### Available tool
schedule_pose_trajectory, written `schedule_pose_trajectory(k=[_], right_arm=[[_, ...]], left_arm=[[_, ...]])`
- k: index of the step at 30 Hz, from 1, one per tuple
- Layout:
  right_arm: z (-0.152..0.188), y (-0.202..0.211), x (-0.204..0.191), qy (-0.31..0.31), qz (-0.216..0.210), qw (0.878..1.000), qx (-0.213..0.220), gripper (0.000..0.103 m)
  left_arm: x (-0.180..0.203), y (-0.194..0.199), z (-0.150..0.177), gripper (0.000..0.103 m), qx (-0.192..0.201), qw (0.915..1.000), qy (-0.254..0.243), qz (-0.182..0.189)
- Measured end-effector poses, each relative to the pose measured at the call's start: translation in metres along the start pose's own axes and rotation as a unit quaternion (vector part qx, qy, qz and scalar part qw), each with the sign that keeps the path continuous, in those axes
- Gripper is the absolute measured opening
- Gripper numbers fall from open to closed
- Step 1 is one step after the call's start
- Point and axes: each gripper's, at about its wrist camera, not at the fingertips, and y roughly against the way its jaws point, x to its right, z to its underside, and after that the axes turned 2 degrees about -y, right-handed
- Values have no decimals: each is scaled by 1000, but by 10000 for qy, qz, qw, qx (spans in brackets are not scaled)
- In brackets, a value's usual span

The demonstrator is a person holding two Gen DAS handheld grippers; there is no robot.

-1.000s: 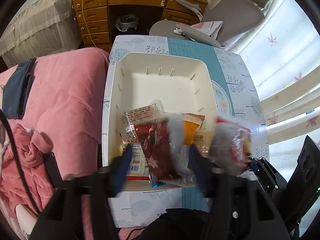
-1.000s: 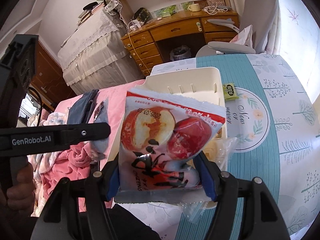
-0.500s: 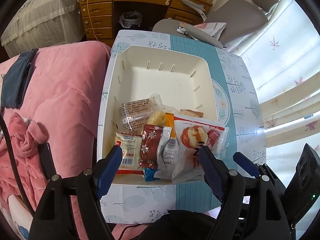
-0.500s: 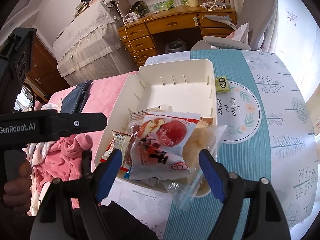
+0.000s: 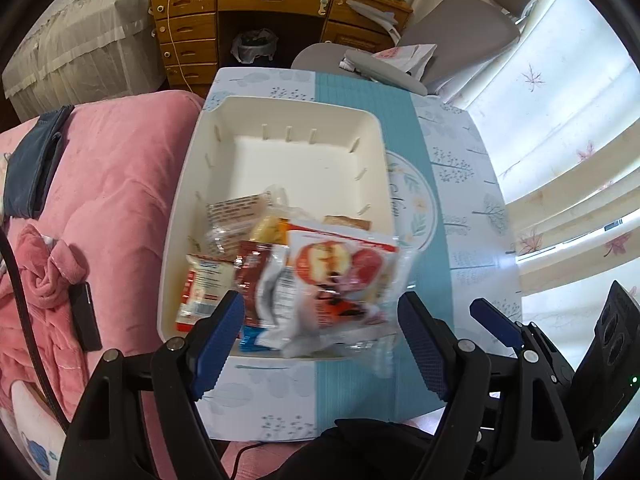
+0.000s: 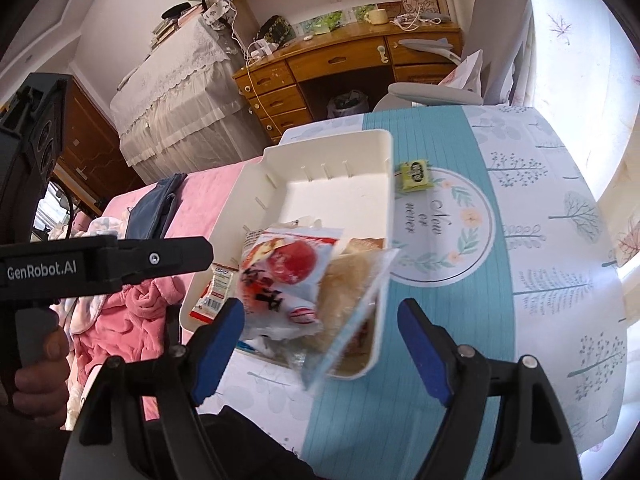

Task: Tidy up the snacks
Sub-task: 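Move the open right tool toward the green pineapple-cake packet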

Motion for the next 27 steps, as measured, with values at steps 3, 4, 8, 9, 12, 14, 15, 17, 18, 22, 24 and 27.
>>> schedule_pose_trajectory(k=[3, 4, 8, 9, 12, 14, 15, 17, 18, 22, 24, 27], right_arm=[[-3, 9, 14, 90, -23, 10000, -17, 80], [-4, 13, 20, 138, -31, 9999, -18, 80], [-10, 24, 42, 272, -55, 9996, -58, 80], [-10, 26, 49, 303, -59, 9995, -79, 80], [-12, 31, 64, 387, -89, 9991, -137, 80], [-13, 34, 76, 458, -110, 9987, -191, 80], [-14, 35, 81, 491, -109, 9985, -211, 80], [-16, 37, 94, 572, -130, 9980, -254, 80], [-17, 38, 100, 620, -141, 9976, -269, 80], [-21, 38, 120, 844, -163, 9958, -300, 80], [-23, 38, 130, 1000, -179, 9944, -286, 80], [-28, 36, 140, 1238, -155, 9919, -225, 80]], left_arm=[[16, 1, 2, 78, 76, 9999, 101, 24], [21, 1, 2, 78, 92, 9999, 131, 34], [46, -2, 5, 78, 132, 9996, 262, 60], [52, -4, 6, 78, 143, 9994, 300, 70], [68, -8, 10, 78, 182, 9988, 436, 83], [76, -11, 13, 78, 202, 9983, 541, 92], [82, -14, 16, 78, 222, 9978, 623, 106], [89, -18, 20, 78, 254, 9968, 749, 124], [93, -20, 22, 78, 284, 9962, 817, 137], [109, -28, 32, 78, 424, 9932, 1074, 178], [115, -32, 38, 78, 507, 9914, 1192, 189], [122, -39, 45, 78, 606, 9887, 1352, 223]])
